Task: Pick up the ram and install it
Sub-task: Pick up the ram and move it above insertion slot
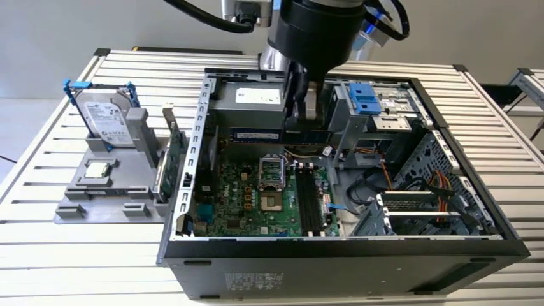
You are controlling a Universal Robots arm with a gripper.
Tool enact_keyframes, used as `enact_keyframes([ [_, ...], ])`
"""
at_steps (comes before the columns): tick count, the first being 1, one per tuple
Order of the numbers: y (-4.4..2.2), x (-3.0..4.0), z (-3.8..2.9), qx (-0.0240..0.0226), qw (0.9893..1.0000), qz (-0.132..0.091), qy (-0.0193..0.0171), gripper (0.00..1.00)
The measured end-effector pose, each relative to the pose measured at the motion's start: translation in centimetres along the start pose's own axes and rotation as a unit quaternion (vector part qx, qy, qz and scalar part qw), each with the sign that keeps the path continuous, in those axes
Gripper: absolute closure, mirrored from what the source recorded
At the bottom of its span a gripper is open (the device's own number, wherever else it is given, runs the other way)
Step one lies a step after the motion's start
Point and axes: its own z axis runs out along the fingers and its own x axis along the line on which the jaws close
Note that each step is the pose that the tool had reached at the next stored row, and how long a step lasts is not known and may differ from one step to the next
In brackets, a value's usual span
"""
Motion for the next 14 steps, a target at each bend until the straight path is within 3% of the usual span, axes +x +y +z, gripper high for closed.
enact_keyframes([
  [14,-2.35,-0.03,-0.16,0.0,1.0,0.0,0.0,1.0],
])
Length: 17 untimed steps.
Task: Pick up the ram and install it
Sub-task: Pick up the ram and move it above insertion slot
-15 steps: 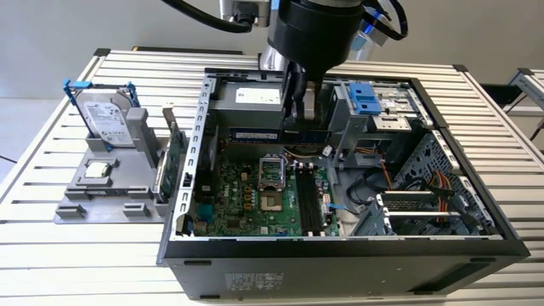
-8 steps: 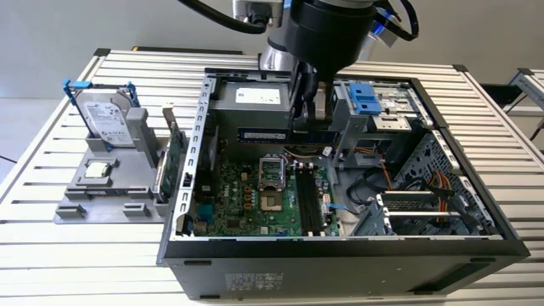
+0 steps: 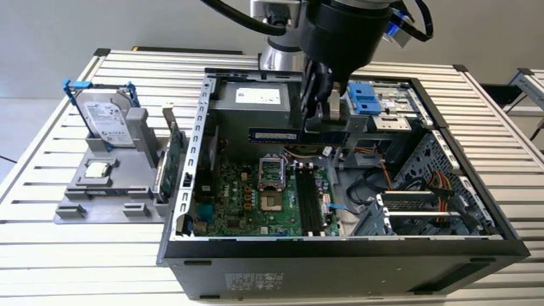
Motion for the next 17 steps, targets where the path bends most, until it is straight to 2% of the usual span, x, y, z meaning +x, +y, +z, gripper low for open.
enact_keyframes([
  [7,-1.47,-0.04,-0.1,0.0,1.0,0.0,0.0,1.0],
  [17,-2.92,-0.5,-0.2,0.0,1.0,0.0,0.0,1.0],
])
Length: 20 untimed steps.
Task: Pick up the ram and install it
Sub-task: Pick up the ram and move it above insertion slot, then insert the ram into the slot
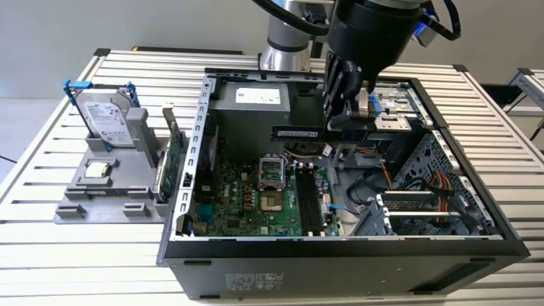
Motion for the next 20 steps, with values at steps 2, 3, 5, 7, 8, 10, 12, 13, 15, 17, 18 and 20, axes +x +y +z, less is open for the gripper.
enact_keyframes([
  [2,-0.31,-0.16,-0.03,0.0,1.0,0.0,0.0,1.0],
  [3,-0.45,-0.24,-0.03,0.0,1.0,0.0,0.0,1.0],
  [5,-0.69,-0.48,-0.06,0.0,1.0,0.0,0.0001,1.0],
  [7,-0.78,-0.77,-0.07,0.0,1.0,0.0,0.0001,1.0],
  [8,-0.82,-0.94,-0.07,0.0,1.0,0.0,0.0,1.0],
  [10,-0.91,-1.29,-0.08,0.0,1.0,0.0,0.0,1.0],
  [12,-1.04,-1.64,-0.09,0.0,1.0,0.0,0.0,1.0],
  [13,-1.12,-1.78,-0.1,0.0,1.0,0.0,0.0,1.0],
  [15,-1.32,-2.04,-0.12,0.0,1.0,0.0,0.0001,1.0],
  [17,-1.54,-2.28,-0.13,0.0,1.0,0.0,0.0,1.0],
  [18,-1.62,-2.36,-0.14,0.0,1.0,0.0,0.0,1.0],
  [20,-1.71,-2.48,-0.15,0.0,1.0,0.0,0.0,1.0],
])
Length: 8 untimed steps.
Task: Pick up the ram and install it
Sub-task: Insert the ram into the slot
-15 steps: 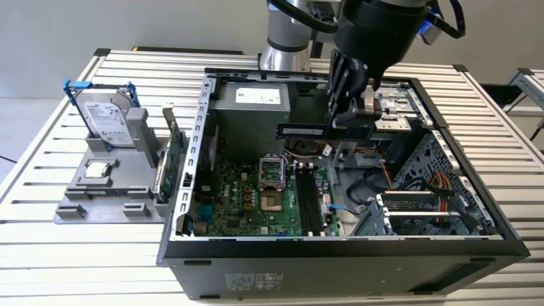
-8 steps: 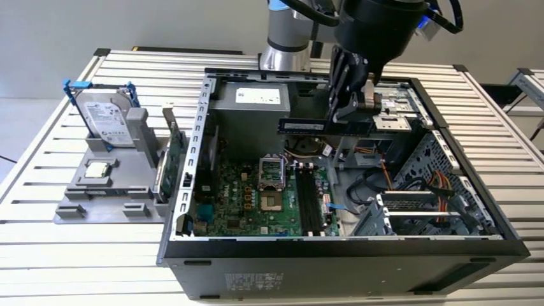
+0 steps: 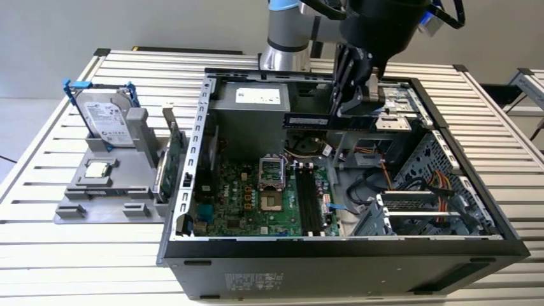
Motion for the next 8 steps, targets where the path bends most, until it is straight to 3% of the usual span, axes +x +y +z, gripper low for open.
enact_keyframes([
  [8,-0.14,-0.8,-0.02,0.0,1.0,0.0,0.0,1.0],
])
